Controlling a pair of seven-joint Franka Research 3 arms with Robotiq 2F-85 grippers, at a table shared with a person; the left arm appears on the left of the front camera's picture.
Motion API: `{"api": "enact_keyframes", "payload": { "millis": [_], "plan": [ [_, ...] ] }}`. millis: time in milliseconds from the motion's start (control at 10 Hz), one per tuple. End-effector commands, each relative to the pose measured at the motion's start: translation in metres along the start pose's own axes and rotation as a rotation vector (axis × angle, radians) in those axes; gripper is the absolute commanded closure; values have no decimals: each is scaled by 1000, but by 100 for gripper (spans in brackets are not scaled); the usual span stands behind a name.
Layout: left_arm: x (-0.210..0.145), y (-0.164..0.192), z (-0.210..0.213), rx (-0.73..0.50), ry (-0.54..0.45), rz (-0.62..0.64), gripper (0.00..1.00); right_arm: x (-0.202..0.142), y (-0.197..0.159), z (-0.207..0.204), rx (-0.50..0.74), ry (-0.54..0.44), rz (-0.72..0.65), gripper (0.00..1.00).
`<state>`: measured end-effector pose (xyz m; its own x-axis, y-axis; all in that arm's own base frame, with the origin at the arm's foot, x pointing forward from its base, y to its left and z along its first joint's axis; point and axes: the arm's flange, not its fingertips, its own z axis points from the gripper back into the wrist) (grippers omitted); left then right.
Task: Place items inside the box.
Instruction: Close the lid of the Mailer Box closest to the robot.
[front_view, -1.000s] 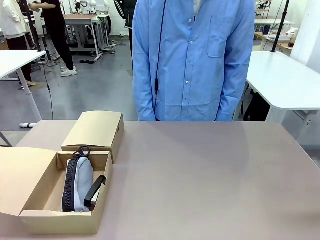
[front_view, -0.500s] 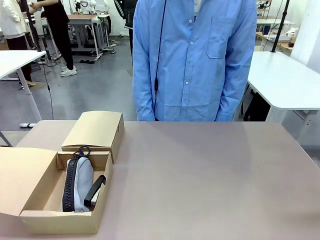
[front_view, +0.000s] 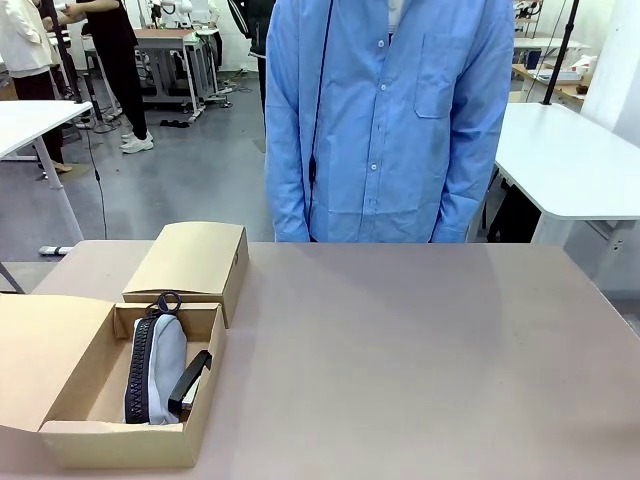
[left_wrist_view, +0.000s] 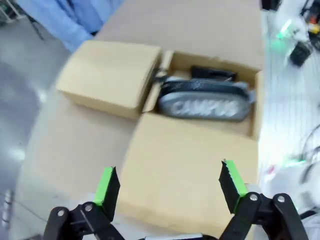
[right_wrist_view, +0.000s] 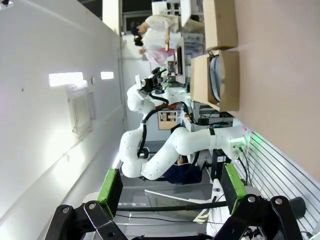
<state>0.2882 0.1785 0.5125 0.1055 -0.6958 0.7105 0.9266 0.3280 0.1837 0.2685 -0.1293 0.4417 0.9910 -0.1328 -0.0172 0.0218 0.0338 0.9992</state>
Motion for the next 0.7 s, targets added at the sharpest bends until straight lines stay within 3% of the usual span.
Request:
{"api": "enact_keyframes", "payload": {
  "millis": [0,100,200,300,400,600],
  "plan": [
    [-44,43,-14,159,-98,100,0,1,6,0,22,-4,-12,0],
    [0,0,0,0,0,0,0,1,6,0,22,-4,-12,0],
    [0,0,0,0,0,0,0,1,6,0,22,-4,-12,0],
    [-34,21,-8,83,-5,12,0,1,6,0,22,-4,-12,0],
    [-32,22,-6,-28,-36,-166,0,1,6,0,22,-4,-12,0],
    [-81,43,10,-21,44,-241,0,1,6,0,22,-4,-12,0]
  ]
}}
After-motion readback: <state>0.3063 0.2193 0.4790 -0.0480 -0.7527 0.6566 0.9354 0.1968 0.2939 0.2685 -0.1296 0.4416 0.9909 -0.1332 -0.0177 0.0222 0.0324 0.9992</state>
